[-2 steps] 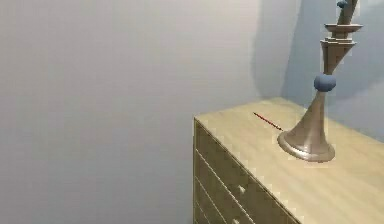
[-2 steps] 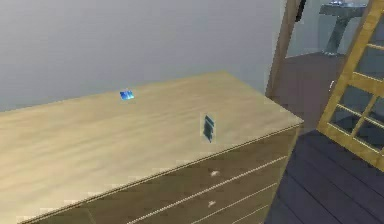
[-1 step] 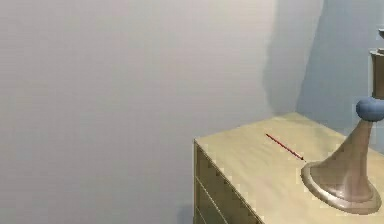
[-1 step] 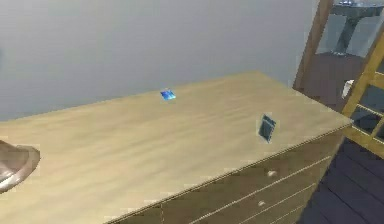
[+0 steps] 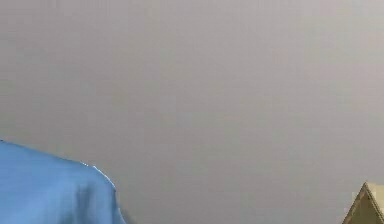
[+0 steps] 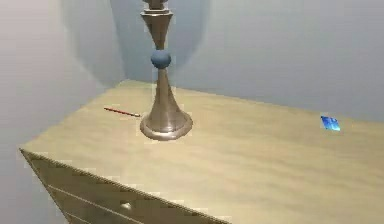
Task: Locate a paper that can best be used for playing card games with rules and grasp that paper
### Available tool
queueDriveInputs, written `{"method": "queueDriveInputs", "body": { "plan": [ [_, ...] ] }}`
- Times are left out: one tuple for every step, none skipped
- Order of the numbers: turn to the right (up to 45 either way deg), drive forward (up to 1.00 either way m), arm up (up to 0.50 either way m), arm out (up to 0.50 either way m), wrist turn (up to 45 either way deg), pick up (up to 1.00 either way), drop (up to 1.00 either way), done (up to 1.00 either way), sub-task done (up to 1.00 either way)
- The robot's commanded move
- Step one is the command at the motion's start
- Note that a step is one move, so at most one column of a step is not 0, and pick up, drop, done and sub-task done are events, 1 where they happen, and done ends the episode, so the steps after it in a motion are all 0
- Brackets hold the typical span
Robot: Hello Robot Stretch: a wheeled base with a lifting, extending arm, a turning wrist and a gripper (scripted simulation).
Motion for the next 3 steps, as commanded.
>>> {"method": "queueDriveInputs", "body": {
  "plan": [
    [-45.0,0.0,0.0,0.0,0.0,0.0,0.0,0.0,0.0],
    [-30.0,0.0,0.0,0.0,0.0,0.0,0.0,0.0,0.0],
    [0.0,0.2,0.0,0.0,0.0,0.0,0.0,0.0,0.0]
  ]
}}
